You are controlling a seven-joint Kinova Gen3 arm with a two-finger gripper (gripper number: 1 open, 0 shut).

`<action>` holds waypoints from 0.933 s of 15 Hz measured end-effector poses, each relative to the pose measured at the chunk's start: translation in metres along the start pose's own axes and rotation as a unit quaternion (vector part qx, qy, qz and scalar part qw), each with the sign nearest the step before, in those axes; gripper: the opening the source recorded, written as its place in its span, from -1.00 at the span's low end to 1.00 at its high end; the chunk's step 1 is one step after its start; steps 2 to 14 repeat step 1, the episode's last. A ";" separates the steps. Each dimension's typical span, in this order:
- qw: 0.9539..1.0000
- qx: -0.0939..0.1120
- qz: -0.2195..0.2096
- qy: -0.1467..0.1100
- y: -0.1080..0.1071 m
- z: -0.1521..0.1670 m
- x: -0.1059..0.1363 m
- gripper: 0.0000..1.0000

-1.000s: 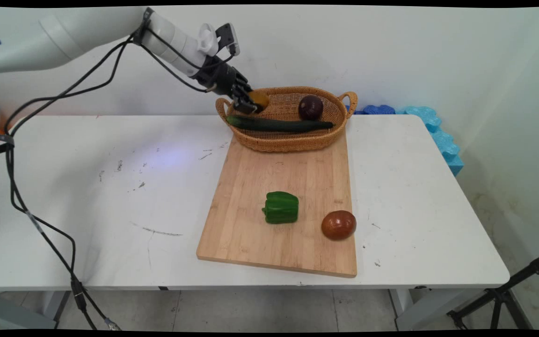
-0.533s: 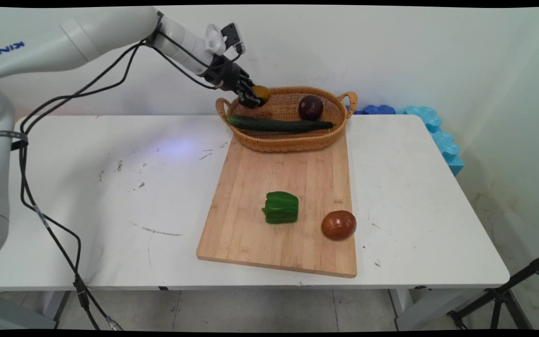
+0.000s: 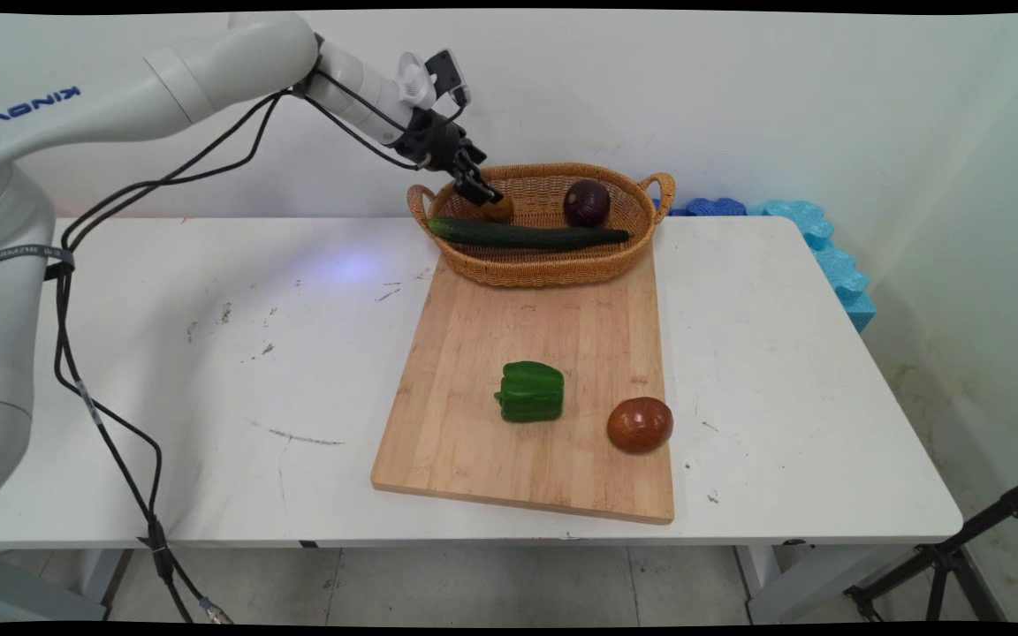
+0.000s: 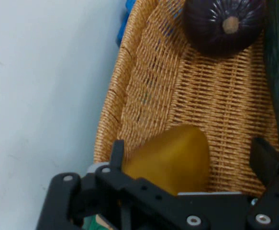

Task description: Place the picked object in the vegetable basket

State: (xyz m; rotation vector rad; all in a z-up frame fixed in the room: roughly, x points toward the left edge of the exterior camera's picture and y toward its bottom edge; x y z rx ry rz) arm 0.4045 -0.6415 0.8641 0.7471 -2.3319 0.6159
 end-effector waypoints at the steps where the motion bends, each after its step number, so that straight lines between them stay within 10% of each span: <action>1: 1.000 0.001 0.000 0.000 -0.001 0.002 -0.001 1.00; 14: 1.000 0.001 0.000 0.000 -0.001 0.002 -0.001 1.00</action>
